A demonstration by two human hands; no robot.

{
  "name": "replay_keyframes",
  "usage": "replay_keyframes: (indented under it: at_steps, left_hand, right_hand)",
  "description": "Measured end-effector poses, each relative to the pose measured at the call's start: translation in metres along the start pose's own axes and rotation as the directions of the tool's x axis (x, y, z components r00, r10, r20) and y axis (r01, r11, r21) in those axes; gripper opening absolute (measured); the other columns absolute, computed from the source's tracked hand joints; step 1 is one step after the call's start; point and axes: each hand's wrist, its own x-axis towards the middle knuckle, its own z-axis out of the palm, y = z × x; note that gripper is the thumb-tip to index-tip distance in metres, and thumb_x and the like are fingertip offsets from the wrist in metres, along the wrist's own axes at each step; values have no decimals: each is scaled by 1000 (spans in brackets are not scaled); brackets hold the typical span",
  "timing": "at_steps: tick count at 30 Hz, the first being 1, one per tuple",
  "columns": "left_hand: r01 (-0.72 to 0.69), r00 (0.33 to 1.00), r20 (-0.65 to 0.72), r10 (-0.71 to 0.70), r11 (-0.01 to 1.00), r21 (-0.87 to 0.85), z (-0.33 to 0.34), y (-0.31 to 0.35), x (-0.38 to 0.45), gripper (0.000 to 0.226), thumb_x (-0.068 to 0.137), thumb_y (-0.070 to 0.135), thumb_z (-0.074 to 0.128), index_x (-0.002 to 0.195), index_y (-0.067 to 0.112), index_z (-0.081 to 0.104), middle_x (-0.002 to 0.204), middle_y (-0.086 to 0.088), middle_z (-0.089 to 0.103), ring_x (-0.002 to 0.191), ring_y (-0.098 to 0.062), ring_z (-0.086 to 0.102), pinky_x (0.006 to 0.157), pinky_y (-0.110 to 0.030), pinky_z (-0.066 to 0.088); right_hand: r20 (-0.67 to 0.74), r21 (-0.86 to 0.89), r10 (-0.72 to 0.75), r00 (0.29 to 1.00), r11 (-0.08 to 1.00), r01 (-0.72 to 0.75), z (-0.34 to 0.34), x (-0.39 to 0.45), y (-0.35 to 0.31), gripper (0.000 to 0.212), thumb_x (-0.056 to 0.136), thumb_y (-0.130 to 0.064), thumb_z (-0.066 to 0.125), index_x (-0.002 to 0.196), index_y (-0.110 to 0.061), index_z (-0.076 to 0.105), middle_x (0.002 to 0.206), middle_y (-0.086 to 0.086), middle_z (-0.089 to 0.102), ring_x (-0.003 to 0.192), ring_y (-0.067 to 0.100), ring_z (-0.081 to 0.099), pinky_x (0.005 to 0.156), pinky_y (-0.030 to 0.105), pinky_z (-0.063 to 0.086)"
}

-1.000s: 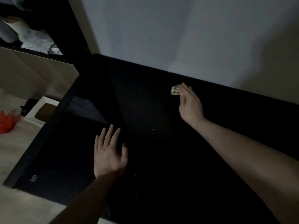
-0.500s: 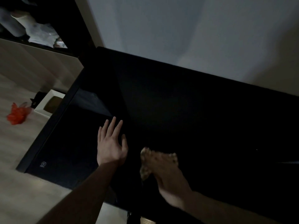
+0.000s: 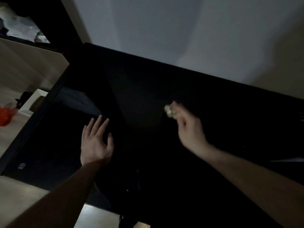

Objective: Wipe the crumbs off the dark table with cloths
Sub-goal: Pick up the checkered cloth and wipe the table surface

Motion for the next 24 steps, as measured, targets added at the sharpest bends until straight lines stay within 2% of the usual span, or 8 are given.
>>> replay_keyframes:
  at_steps: [1, 3, 7, 10, 13, 18, 21, 24]
  left_hand:
    - [-4, 1000, -1, 4, 1000, 0, 0, 0, 0, 59, 91, 40, 41, 150, 29, 40, 163, 6, 27, 154, -17, 14, 126, -45, 12]
    - [-9, 1000, -12, 9, 1000, 1, 1, 0, 0, 59, 91, 40, 41, 149, 29, 41, 162, 6, 28, 154, -18, 16, 126, -45, 13]
    - [-9, 1000, -28, 9, 1000, 8, 3, 0, 1, 59, 90, 39, 43, 148, 28, 42, 161, 5, 30, 153, -18, 18, 126, -45, 14]
    - [-12, 999, -30, 13, 1000, 12, 4, -2, 1, 58, 91, 39, 43, 148, 29, 42, 162, 6, 30, 153, -18, 17, 126, -45, 14]
    - [-12, 999, -35, 12, 1000, 13, 5, -2, 1, 58, 91, 39, 43, 148, 28, 43, 162, 5, 30, 153, -19, 18, 125, -45, 14]
    - [-4, 1000, -29, 4, 1000, 16, 4, 0, 1, 59, 90, 39, 43, 148, 28, 43, 161, 5, 31, 153, -20, 19, 125, -47, 15]
    - [-10, 999, -33, 10, 1000, 11, 3, 0, 1, 59, 90, 38, 44, 148, 28, 44, 161, 4, 32, 153, -21, 20, 124, -47, 17]
    - [-19, 999, -44, 19, 1000, 11, 3, 1, 1, 58, 89, 36, 45, 147, 27, 45, 160, 4, 34, 152, -22, 23, 124, -47, 18]
  right_hand:
    - [-71, 56, 52, 996, 997, -48, 5, 26, 19, 43, 103, -5, 44, 142, -15, 59, 150, 1, 57, 145, 19, 47, 122, 34, 36]
    - [-186, -91, 54, 981, 993, -72, -16, 69, 51, 41, 106, -7, 43, 142, -16, 59, 154, 6, 52, 149, 26, 41, 124, 36, 32]
    - [-87, -326, 168, 982, 927, -187, -9, 116, 89, 43, 107, -20, 42, 147, -31, 53, 166, 4, 35, 154, 34, 27, 126, 55, 20]
    - [-81, -421, 129, 988, 895, -151, 8, 96, 87, 45, 105, -27, 46, 149, -34, 50, 168, 3, 31, 155, 34, 26, 127, 47, 16]
    - [-30, -414, 76, 997, 906, -82, 22, 51, 68, 48, 103, -34, 49, 151, -38, 47, 168, -3, 31, 156, 24, 25, 126, 42, 18]
    - [131, -293, -59, 990, 951, 95, 35, -48, 41, 56, 99, -21, 49, 153, -32, 45, 167, -4, 32, 156, 21, 27, 126, 42, 21]
    - [235, -234, -141, 962, 952, 197, 47, -124, 17, 67, 95, -14, 47, 157, -35, 36, 168, -16, 25, 156, 11, 23, 126, 41, 19]
    - [338, -110, -260, 904, 943, 313, 55, -196, 6, 50, 107, -26, 29, 152, -44, 39, 162, -23, 35, 155, -1, 16, 123, 28, 19]
